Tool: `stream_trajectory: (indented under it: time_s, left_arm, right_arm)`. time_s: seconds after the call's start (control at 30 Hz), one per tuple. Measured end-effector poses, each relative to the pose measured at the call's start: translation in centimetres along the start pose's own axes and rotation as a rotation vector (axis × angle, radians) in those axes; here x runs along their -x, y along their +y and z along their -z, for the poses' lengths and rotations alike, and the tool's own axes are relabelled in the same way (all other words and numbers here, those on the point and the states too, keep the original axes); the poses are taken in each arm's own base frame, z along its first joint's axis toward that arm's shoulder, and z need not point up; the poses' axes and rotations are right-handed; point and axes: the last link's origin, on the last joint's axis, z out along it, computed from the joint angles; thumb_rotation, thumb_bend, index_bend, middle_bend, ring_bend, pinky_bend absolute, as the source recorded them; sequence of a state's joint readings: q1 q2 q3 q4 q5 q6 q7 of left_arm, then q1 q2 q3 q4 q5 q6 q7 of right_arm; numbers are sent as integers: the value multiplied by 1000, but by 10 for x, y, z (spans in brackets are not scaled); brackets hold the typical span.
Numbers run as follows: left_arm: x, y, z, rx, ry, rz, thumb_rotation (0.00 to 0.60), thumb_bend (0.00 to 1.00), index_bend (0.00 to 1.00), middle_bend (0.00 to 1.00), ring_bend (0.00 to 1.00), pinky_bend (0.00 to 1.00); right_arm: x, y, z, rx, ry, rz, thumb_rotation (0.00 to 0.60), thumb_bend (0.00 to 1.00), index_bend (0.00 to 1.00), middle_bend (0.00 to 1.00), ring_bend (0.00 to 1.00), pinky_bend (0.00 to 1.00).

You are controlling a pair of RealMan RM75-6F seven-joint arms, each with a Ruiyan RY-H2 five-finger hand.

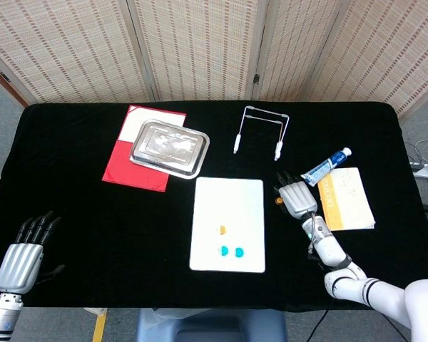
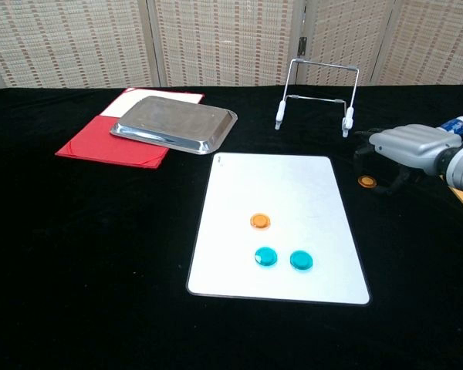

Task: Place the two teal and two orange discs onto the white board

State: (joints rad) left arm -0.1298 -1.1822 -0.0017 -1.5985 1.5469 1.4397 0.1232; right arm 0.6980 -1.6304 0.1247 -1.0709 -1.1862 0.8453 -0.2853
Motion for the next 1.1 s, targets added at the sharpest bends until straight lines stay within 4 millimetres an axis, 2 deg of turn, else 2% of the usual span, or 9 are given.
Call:
stream_trajectory:
  time_s: [0.43, 0.67, 0.9, 1.1]
  left_arm:
    - [2, -2, 0, -5, -4, 2, 600, 192, 0, 0, 0, 0]
    - [3, -3, 1, -8, -4, 5, 600, 192, 0, 0, 0, 0]
    - [1, -3, 1, -8, 0, 6, 600, 192, 0, 0, 0, 0]
    - [-1, 0, 1, 2, 7, 6, 600, 192, 0, 0, 0, 0]
  right_arm:
    - [2, -4, -6, 8, 4, 13, 600, 430, 486, 142, 76, 182]
    - [1, -1, -4, 12, 11, 6, 600, 429, 498, 151, 91, 182]
    - [-12, -3, 7, -25, 38, -23, 600, 429, 498, 155, 103, 182]
    - [-24, -25, 27, -127, 40, -67, 600, 429, 499, 158, 109, 182]
